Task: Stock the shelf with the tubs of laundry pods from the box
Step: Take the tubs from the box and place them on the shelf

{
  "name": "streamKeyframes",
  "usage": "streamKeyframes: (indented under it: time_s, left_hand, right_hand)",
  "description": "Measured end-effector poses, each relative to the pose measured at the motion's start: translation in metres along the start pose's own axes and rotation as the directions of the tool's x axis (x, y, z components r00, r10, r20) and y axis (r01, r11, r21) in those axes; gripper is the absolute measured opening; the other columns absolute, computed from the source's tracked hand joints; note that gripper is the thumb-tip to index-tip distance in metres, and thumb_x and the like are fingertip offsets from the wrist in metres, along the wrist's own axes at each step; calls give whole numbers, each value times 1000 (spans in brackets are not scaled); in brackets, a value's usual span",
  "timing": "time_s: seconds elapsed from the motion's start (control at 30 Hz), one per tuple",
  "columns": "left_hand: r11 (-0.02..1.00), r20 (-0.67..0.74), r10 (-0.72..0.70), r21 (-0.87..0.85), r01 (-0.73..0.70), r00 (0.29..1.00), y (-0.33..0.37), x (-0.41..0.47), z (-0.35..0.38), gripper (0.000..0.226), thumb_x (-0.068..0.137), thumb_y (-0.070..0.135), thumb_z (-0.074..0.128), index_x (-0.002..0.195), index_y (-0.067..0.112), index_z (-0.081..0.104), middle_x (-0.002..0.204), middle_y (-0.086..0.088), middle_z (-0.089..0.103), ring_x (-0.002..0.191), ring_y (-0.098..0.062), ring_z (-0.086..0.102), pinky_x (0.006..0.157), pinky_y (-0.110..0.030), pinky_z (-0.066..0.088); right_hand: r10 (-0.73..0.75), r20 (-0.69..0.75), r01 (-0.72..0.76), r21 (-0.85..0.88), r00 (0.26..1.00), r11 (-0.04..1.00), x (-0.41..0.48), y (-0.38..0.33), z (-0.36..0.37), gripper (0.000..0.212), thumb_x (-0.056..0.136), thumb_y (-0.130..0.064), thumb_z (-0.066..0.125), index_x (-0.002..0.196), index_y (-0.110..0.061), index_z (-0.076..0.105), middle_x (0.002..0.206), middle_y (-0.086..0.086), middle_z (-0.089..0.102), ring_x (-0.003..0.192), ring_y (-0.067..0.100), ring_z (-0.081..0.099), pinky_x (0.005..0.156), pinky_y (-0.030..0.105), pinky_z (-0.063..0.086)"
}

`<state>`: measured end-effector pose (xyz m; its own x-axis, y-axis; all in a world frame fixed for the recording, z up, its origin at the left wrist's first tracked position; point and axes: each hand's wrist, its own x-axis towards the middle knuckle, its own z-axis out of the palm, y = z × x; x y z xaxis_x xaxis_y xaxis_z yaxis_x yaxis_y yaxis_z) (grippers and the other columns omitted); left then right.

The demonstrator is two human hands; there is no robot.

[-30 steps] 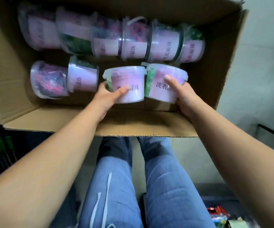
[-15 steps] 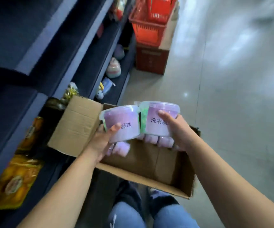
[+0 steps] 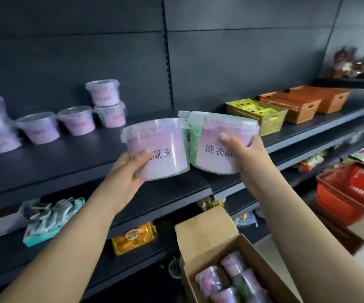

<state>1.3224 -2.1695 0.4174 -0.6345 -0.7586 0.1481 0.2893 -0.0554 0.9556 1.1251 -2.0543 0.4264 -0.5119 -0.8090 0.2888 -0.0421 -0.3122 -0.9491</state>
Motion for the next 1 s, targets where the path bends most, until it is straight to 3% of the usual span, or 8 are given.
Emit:
streamKeyframes:
  time_s: [0.1, 0.2, 0.27, 0.4, 0.63, 0.73, 0.9, 1.0]
  left_hand:
    - [992, -121, 125, -14, -128, 985, 37, -20, -47, 54, 22, 49, 89, 68, 26, 76, 80, 9, 74, 77, -1, 68, 65, -16, 53]
    - [983, -237, 177, -13, -185, 955, 63, -39, -101, 63, 15, 48, 90, 70, 20, 76, 78, 6, 74, 75, -3, 69, 61, -18, 54]
    - [980, -309, 193, 14, -198, 931, 75, -48, -133, 80, 13, 48, 90, 83, 14, 70, 80, 5, 74, 76, -5, 69, 60, -19, 55]
    - [975, -354, 224, 78, -210, 908, 101, -58, -193, 93, 18, 52, 89, 98, 14, 59, 86, 6, 74, 82, -4, 69, 65, -20, 55]
    - [957, -375, 277, 186, -221, 885, 125, -31, -270, 94, 16, 52, 88, 99, 18, 58, 84, 12, 74, 82, 0, 68, 62, -15, 53]
    - [950, -425, 295, 224, -216, 856, 131, 5, -295, 74, 41, 31, 86, 108, 16, 59, 94, 10, 71, 92, -4, 65, 79, -22, 53]
    - [923, -528, 348, 340, -182, 775, 151, 82, -334, 29, 69, 29, 75, 92, 23, 58, 91, 9, 66, 93, -15, 63, 73, -27, 50]
    - [894, -595, 380, 434, -115, 708, 149, 122, -349, 49, 68, 33, 76, 107, 15, 54, 99, 4, 64, 90, -16, 60, 76, -28, 47]
  right_hand:
    - [-57, 161, 48, 58, 985, 997, 21, -12, 64, 80, 41, -50, 86, 109, -17, 60, 99, 2, 72, 94, 16, 69, 77, 29, 56]
    - [-90, 270, 61, 116, 959, 991, 36, -10, 132, 51, 57, -33, 78, 104, -18, 62, 97, 3, 72, 91, 16, 69, 76, 29, 55]
    - [-90, 299, 54, 125, 950, 991, 45, -4, 174, 59, 56, -36, 78, 108, -15, 61, 102, 6, 71, 94, 18, 69, 81, 33, 55]
    - [-109, 288, 80, 108, 951, 991, 62, 7, 256, 100, 34, -65, 82, 121, -22, 55, 122, 8, 60, 108, 22, 62, 92, 43, 51]
    - [-97, 331, 57, 130, 938, 990, 93, 25, 332, 75, 51, -43, 78, 118, -16, 57, 111, 3, 69, 103, 17, 65, 91, 35, 51]
    - [-65, 274, 34, 116, 959, 993, 120, 33, 350, 78, 52, -39, 80, 121, -14, 56, 112, 3, 68, 104, 17, 65, 91, 35, 50]
    - [-73, 91, 69, 48, 993, 996, 190, 41, 373, 80, 37, -52, 79, 107, -20, 60, 103, 1, 69, 99, 17, 65, 87, 37, 54]
    - [-82, 59, 79, 52, 995, 996, 237, 55, 381, 76, 43, -50, 81, 108, -17, 60, 100, 1, 69, 95, 14, 66, 85, 31, 54]
